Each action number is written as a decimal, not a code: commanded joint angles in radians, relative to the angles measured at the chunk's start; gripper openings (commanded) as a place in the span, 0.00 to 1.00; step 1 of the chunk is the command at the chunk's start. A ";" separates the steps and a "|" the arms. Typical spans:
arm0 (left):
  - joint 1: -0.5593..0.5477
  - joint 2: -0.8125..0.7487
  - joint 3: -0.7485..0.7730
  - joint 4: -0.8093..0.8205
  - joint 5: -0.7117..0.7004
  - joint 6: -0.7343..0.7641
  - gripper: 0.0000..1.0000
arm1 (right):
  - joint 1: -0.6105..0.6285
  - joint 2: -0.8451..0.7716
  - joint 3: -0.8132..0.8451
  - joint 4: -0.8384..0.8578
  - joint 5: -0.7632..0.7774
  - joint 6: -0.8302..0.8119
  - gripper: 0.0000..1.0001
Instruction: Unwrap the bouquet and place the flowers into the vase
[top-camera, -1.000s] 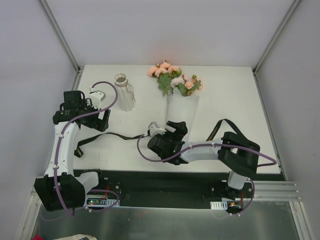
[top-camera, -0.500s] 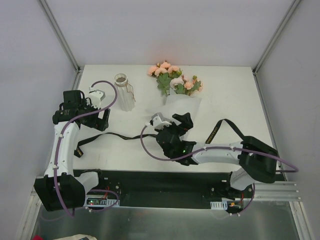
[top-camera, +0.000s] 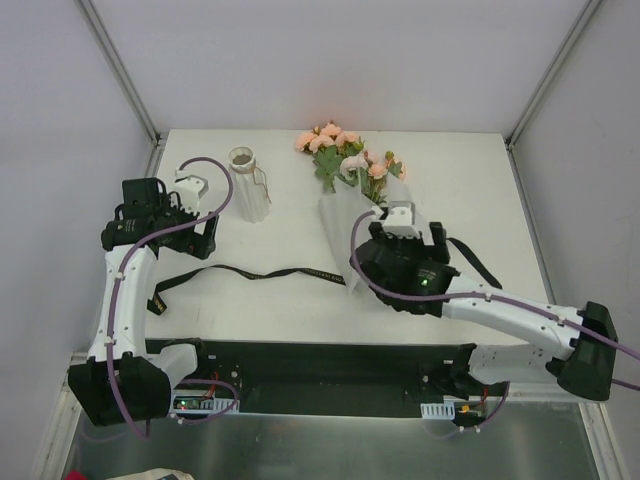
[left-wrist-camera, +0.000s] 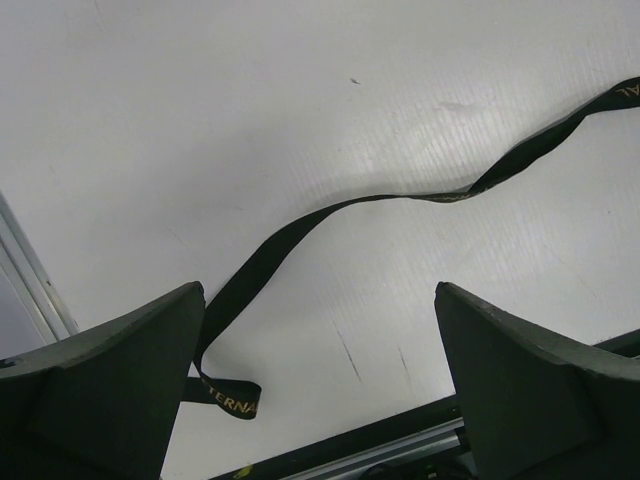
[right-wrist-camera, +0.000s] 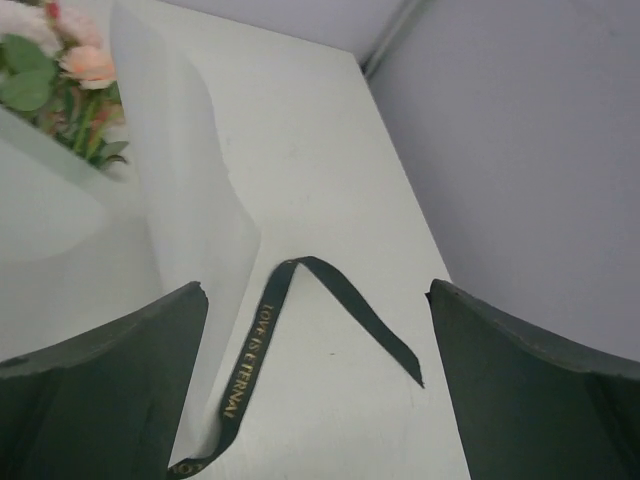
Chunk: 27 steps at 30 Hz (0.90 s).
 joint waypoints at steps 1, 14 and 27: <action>-0.009 -0.023 0.062 -0.029 0.000 -0.003 0.99 | -0.056 -0.026 0.157 -1.040 0.098 0.942 0.96; -0.009 -0.031 0.120 -0.074 0.008 -0.015 0.99 | -0.157 -0.103 0.233 -0.504 -0.096 0.449 0.96; -0.009 -0.052 0.272 -0.167 0.109 -0.034 0.99 | -0.654 0.206 0.307 -0.048 -1.028 0.342 0.96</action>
